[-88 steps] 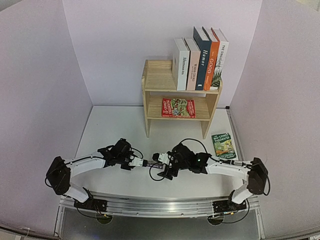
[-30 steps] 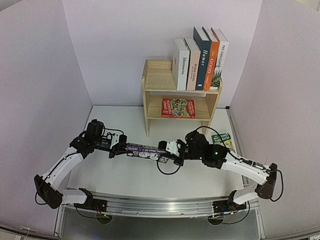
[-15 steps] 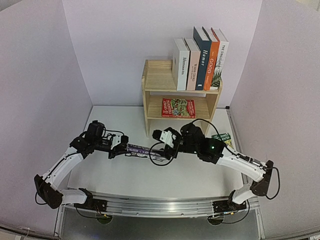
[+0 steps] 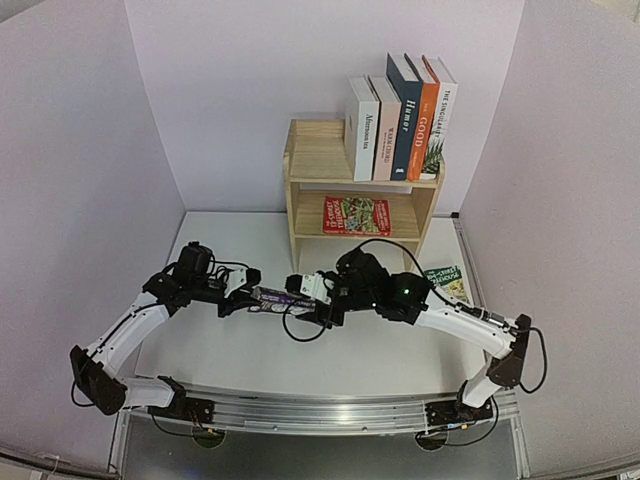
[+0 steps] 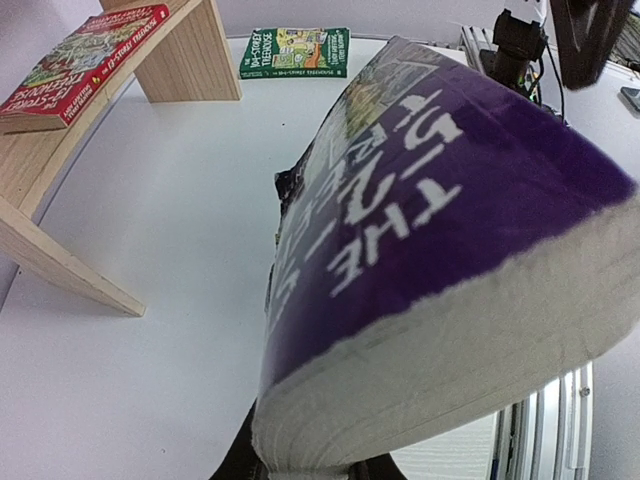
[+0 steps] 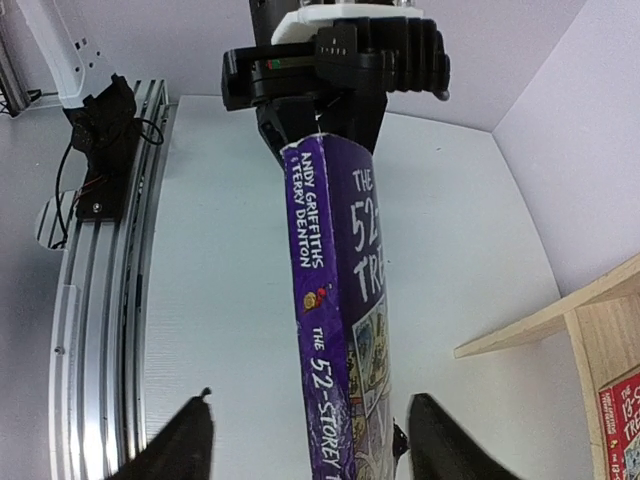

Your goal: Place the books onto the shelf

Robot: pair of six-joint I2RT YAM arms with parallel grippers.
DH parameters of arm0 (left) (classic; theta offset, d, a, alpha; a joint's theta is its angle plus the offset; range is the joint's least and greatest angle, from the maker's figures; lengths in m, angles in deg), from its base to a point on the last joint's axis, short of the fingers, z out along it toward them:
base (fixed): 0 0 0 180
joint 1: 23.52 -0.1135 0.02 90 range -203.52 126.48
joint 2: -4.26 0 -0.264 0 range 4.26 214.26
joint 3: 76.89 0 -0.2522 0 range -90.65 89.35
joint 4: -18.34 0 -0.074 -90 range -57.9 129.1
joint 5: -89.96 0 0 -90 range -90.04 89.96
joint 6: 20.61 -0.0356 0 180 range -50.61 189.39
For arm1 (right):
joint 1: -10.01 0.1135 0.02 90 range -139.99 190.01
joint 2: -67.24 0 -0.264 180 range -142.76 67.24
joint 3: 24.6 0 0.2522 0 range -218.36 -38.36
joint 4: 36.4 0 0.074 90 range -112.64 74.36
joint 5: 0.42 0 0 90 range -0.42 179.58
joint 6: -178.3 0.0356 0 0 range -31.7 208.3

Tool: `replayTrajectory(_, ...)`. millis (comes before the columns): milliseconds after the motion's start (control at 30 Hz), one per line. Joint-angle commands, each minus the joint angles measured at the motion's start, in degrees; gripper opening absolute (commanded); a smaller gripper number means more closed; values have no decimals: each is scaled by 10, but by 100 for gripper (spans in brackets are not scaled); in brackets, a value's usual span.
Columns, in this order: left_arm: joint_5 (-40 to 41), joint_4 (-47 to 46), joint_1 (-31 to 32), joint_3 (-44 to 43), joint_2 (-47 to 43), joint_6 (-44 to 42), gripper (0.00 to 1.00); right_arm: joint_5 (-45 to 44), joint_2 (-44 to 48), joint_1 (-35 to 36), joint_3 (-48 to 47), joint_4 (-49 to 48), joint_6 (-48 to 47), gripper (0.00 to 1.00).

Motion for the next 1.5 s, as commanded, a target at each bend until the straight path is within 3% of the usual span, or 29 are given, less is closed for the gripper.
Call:
replayTrajectory(0,-17,-20,1,-19,-5,11,0,-45,-23,4,-34,32,28,39)
replayTrajectory(133,-22,-16,1,-22,-2,3,0,-60,-44,4,-34,32,19,56)
replayTrajectory(333,-26,-16,1,-22,-4,1,0,-62,-73,4,-52,31,9,55)
replayTrajectory(433,-30,-15,1,-21,-5,4,0,-84,-84,4,-61,32,14,38)
replayTrajectory(567,-22,-6,1,-17,-8,-1,0,-106,-78,4,-63,31,16,3)
replayTrajectory(600,-21,-4,0,-14,-9,-4,0,-115,-74,3,-62,32,16,1)
replayTrajectory(667,-8,-11,0,-8,-10,2,15,-128,-63,4,-57,33,13,0)
replayTrajectory(733,25,-42,0,5,-15,31,69,-149,-47,3,-46,34,3,0)
replayTrajectory(767,49,-66,0,14,-19,51,90,-168,-37,3,-40,36,-6,0)
replayTrajectory(800,78,-88,-1,22,-23,67,97,-195,-28,3,-36,40,-20,0)
replayTrajectory(1033,111,-127,0,51,-44,83,100,-333,28,-45,-71,73,-197,0)
replayTrajectory(1467,122,-152,-1,106,-80,95,100,-354,-81,-162,-257,36,-462,0)
